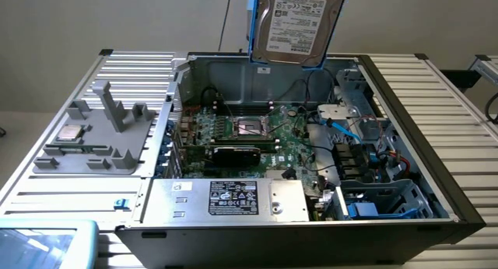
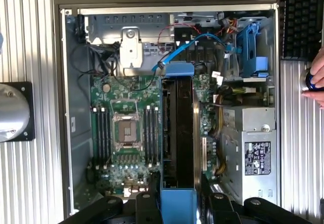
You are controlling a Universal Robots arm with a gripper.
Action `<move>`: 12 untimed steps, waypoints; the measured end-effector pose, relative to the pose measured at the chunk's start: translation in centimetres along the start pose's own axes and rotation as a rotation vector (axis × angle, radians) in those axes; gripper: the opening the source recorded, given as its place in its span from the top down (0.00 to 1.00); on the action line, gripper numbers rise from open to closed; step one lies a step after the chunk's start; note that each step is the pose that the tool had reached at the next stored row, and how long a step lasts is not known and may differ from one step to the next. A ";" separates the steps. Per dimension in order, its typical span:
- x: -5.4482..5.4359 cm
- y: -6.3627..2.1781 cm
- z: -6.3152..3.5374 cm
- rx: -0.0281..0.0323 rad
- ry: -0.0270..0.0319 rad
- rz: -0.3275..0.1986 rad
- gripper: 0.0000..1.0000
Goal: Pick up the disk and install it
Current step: 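Pick up the disk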
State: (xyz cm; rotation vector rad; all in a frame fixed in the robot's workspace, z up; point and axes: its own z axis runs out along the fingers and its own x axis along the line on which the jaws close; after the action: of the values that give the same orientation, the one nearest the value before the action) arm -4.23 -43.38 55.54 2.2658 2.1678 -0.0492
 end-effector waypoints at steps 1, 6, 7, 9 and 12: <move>-0.2 0.22 -0.01 0.0000 -0.0002 0.000 0.63; -1.1 1.01 0.00 -0.0001 -0.0010 0.000 0.63; -1.3 1.12 0.01 -0.0007 -0.0014 0.000 0.63; -1.6 1.30 0.01 -0.0026 -0.0026 0.000 0.63; -1.7 1.40 0.02 -0.0046 -0.0035 0.000 0.63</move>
State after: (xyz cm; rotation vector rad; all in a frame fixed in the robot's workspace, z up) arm -2.91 -45.15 55.55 2.2618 2.1638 -0.0482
